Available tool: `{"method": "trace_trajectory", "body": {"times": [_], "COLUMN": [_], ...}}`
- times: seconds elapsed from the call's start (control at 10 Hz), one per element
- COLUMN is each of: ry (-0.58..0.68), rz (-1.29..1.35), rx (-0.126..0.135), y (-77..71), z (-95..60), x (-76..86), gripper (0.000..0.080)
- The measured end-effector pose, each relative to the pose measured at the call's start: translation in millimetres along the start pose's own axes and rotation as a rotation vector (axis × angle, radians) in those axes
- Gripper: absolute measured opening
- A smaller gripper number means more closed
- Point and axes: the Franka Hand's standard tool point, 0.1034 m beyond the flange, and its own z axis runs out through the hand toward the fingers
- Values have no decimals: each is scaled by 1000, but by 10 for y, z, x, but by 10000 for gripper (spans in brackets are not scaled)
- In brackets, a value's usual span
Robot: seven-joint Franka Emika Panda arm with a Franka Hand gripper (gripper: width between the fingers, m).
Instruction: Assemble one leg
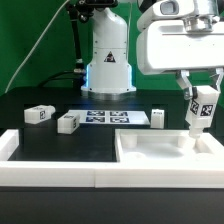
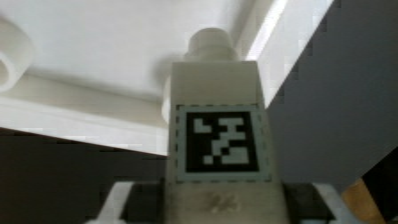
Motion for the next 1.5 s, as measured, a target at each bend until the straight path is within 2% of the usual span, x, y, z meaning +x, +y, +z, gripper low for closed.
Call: {"method": "trace_trajectory", "body": {"times": [0.2,0.4,1.0,1.5], "ry": [21,32,18,69], "rz": [1,3,2,3], "rx": [2,4,2,-5], "y": [19,24,119,116], "z": [40,110,274,328], "x": [216,321,198,245], "gripper": [292,292,292,292]}}
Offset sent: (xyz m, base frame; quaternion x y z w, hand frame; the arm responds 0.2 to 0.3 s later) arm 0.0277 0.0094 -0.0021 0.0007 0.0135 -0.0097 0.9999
